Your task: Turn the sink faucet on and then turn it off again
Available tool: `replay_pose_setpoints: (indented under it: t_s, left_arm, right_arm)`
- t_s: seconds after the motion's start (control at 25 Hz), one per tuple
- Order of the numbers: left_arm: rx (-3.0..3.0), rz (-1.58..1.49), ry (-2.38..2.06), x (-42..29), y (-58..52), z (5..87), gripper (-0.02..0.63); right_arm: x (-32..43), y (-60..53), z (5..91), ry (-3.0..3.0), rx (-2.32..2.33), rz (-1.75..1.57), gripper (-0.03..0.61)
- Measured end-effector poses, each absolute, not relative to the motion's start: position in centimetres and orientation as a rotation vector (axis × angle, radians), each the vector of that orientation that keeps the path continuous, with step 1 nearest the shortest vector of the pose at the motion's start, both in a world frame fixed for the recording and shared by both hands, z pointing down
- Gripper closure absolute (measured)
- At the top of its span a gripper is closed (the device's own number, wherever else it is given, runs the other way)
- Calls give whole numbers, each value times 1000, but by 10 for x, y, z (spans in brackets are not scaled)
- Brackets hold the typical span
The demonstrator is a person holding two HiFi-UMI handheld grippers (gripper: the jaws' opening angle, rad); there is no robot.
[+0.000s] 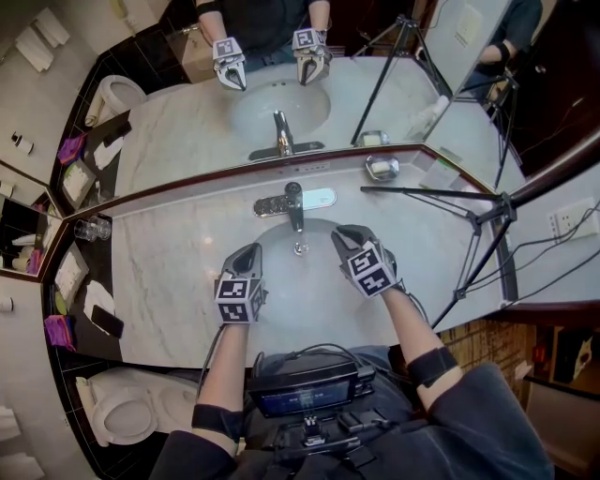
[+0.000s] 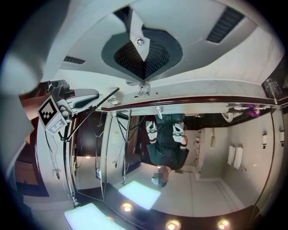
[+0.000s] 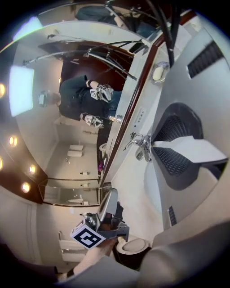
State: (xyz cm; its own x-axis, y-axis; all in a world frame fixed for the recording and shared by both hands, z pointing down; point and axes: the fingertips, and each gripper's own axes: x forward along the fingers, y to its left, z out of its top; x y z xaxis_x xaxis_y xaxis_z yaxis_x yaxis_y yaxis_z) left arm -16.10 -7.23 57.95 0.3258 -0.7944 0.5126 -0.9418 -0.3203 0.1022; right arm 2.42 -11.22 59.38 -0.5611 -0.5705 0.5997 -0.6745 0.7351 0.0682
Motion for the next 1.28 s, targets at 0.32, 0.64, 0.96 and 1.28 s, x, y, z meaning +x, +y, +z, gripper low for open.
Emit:
replay_pose_setpoints:
  t_s: [0.32,0.64,0.96,1.28]
  left_arm:
    - [2199,517,-1546,-163,-75,584,611]
    - [2175,512,-1553,-168,-71,591,611]
    - [2147,505,-1568,-178,-65,597,611]
    - [2129,499,-1579,-183,-63,602,611]
  right_arm:
    - [-27,-141,601,-2231,682,-179,364]
    - [-74,-174,609,-2085,454,-453,296]
    - [-94,-186,631,-1985,317,-547,333]
    - [-102,-185,644,-1943,248,-536,431]
